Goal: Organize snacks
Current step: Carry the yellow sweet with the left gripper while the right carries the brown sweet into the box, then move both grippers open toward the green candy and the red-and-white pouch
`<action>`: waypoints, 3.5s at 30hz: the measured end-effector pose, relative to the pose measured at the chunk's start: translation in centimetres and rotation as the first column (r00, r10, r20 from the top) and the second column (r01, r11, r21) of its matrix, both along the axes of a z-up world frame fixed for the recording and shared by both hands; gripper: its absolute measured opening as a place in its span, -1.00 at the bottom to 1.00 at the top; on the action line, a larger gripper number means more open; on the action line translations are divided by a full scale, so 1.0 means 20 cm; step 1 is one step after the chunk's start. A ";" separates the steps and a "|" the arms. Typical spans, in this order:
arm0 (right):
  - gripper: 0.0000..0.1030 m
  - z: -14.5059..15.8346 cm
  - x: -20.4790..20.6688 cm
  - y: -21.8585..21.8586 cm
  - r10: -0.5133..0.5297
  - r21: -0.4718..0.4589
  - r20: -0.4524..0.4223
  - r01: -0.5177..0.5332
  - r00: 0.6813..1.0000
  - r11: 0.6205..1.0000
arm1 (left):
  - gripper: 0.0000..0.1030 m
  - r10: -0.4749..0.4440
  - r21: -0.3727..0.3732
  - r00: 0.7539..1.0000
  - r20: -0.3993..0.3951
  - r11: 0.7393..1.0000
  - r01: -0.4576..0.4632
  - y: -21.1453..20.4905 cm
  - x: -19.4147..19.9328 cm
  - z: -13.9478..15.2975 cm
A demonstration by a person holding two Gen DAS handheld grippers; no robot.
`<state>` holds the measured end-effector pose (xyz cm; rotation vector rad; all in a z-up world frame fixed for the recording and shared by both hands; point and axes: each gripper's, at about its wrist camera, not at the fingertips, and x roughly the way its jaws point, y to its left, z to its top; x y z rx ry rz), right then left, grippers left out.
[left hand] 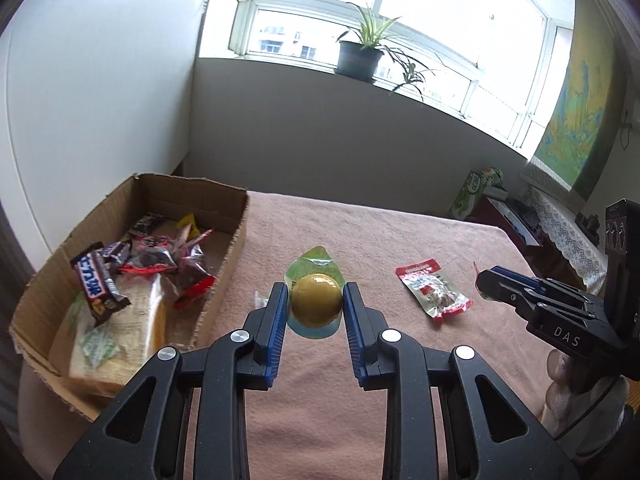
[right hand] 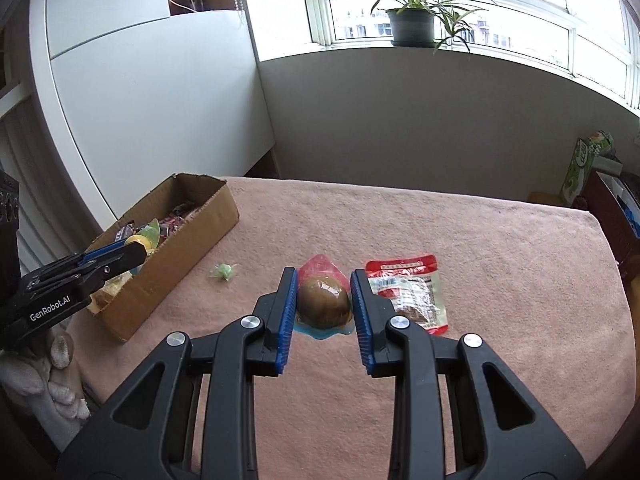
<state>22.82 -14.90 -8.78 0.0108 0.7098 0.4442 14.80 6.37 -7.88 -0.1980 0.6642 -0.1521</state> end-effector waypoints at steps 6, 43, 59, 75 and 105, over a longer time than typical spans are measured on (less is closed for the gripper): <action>-0.46 0.08 0.06 0.31 0.103 0.007 0.025 -0.103 0.994 0.995 | -0.49 0.134 -0.008 0.991 0.023 0.991 -0.133 0.28 -0.05 0.03; 0.13 0.00 0.27 0.72 0.240 0.025 -0.094 -0.239 0.966 0.971 | 0.16 0.330 -0.030 0.944 -0.018 0.943 -0.331 0.67 -0.14 -0.07; -0.53 -0.36 0.52 0.83 0.289 -0.048 -0.367 -0.328 0.884 0.943 | 0.16 0.313 -0.055 0.950 -0.008 0.948 -0.313 0.63 -0.20 -0.03; -0.57 -0.50 0.34 0.87 0.394 -0.095 -0.404 -0.466 0.826 0.880 | 0.16 0.299 -0.070 0.954 -0.019 0.951 -0.300 0.61 -0.20 -0.03; 0.54 -0.26 0.34 -0.32 0.004 0.074 -0.288 0.018 0.958 0.997 | 0.16 -0.098 -0.042 0.981 -0.166 0.995 0.093 -0.22 -0.02 -0.23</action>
